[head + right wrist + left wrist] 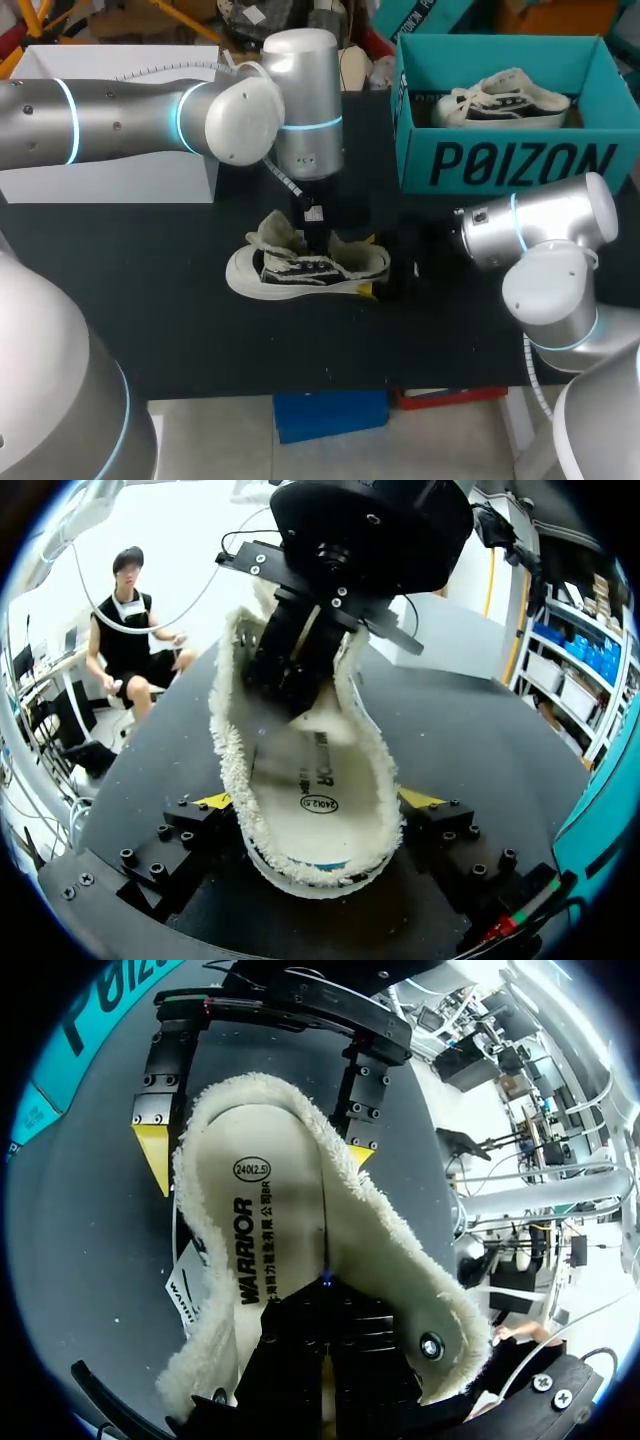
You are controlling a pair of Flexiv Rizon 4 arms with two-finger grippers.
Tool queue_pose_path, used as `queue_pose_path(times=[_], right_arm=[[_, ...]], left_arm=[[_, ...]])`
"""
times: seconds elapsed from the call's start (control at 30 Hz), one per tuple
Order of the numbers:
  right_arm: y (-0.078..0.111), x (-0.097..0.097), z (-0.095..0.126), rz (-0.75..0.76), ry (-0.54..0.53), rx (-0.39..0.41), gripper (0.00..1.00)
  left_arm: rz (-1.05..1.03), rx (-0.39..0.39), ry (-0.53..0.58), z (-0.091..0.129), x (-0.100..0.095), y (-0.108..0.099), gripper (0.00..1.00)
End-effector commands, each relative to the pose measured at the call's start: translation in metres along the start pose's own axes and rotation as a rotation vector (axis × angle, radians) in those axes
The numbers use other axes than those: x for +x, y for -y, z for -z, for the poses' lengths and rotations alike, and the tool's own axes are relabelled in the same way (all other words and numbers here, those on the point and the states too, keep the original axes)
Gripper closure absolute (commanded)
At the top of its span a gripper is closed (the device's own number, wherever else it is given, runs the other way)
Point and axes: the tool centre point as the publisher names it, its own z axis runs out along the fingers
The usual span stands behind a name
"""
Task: Take the shoe out of the shoebox, open the shoe tongue, remove and reinsert the insole, then place the shoe into the shoebox
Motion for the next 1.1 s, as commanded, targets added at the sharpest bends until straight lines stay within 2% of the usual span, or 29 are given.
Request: queue_pose_path(times=[0.03, 0.1, 0.13, 0.17, 0.2, 0.4, 0.47, 0.6, 0.9, 1.1], right_arm=[[0.001, 0.000, -0.001, -0.002, 0.002, 0.001, 1.00], [0.001, 0.000, -0.001, -0.002, 0.002, 0.001, 1.00], [0.001, 0.000, -0.001, -0.002, 0.002, 0.001, 1.00], [0.001, 0.000, -0.001, -0.002, 0.002, 0.001, 1.00], [0.001, 0.000, -0.001, -0.002, 0.002, 0.001, 1.00], [0.001, 0.000, -0.001, -0.002, 0.002, 0.001, 1.00], [0.001, 0.000, -0.001, -0.002, 0.002, 0.001, 1.00], [0.001, 0.000, -0.001, -0.002, 0.002, 0.001, 1.00], [0.001, 0.000, -0.001, -0.002, 0.002, 0.001, 1.00], [0.001, 0.000, -0.001, -0.002, 0.002, 0.001, 1.00]], left_arm=[[0.004, 0.002, -0.001, -0.013, -0.002, 0.000, 1.00], [0.001, 0.005, -0.002, -0.013, -0.002, -0.001, 1.00], [0.000, 0.005, -0.002, -0.013, -0.002, -0.001, 0.92], [-0.001, 0.006, -0.002, -0.013, -0.002, 0.000, 0.63], [-0.004, 0.010, -0.003, -0.013, -0.002, 0.000, 0.57], [0.003, 0.003, 0.003, -0.016, -0.004, -0.002, 0.55], [0.006, -0.004, 0.009, -0.018, -0.005, -0.003, 0.56], [0.036, -0.041, 0.035, -0.023, -0.009, -0.009, 0.64], [0.132, -0.106, 0.150, -0.027, -0.017, -0.024, 0.64], [0.143, -0.114, 0.162, -0.033, -0.027, -0.033, 0.65]])
